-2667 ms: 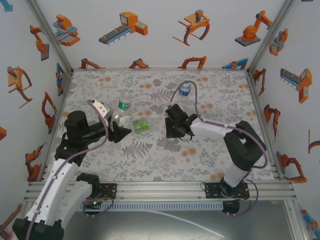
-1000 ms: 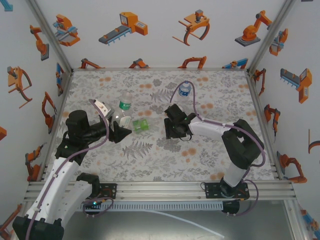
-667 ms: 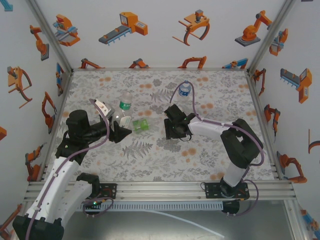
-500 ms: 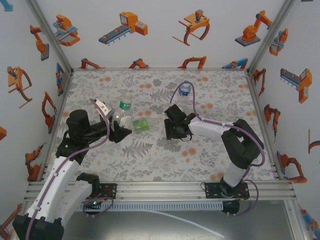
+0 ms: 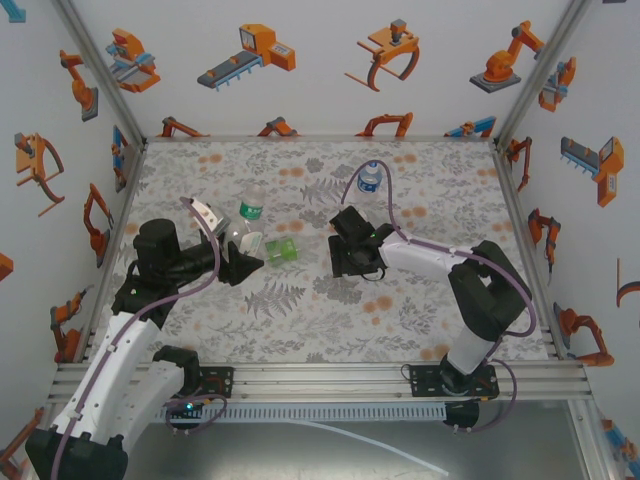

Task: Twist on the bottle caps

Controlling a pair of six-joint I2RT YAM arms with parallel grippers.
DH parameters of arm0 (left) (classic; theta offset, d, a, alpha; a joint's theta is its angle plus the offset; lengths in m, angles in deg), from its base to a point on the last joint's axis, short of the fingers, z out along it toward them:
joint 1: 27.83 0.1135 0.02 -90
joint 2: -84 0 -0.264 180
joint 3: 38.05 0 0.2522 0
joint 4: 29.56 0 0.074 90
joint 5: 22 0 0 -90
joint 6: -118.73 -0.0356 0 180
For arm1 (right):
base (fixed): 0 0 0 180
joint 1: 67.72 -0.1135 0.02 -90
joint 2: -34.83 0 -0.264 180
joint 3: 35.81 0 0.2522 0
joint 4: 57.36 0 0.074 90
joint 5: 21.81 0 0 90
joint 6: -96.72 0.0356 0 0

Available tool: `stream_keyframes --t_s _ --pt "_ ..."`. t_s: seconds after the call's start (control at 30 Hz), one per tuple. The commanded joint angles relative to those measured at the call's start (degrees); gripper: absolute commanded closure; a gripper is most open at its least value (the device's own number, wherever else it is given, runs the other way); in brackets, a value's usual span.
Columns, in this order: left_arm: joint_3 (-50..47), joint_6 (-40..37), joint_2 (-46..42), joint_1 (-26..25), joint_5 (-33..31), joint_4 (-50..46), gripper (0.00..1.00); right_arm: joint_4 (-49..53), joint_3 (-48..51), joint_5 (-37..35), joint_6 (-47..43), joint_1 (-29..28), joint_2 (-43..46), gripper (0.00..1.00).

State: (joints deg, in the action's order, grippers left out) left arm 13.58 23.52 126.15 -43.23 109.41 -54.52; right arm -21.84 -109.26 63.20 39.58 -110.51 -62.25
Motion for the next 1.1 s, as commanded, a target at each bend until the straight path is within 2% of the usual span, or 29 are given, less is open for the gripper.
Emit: stream_keyframes --t_s 0.0,0.87,1.07 --pt "0.7 -1.2 0.0 -0.2 1.0 0.0 1.0 1.2 -0.5 -1.5 -0.7 0.3 0.4 0.42" --pt "0.8 -1.2 0.6 -0.2 1.2 -0.1 1.0 -1.0 1.5 -0.3 -0.4 0.3 -2.2 0.47" --pt "0.9 -1.3 0.7 -0.2 1.1 -0.2 1.0 -0.1 0.6 -0.6 -0.7 0.3 -0.2 0.47"
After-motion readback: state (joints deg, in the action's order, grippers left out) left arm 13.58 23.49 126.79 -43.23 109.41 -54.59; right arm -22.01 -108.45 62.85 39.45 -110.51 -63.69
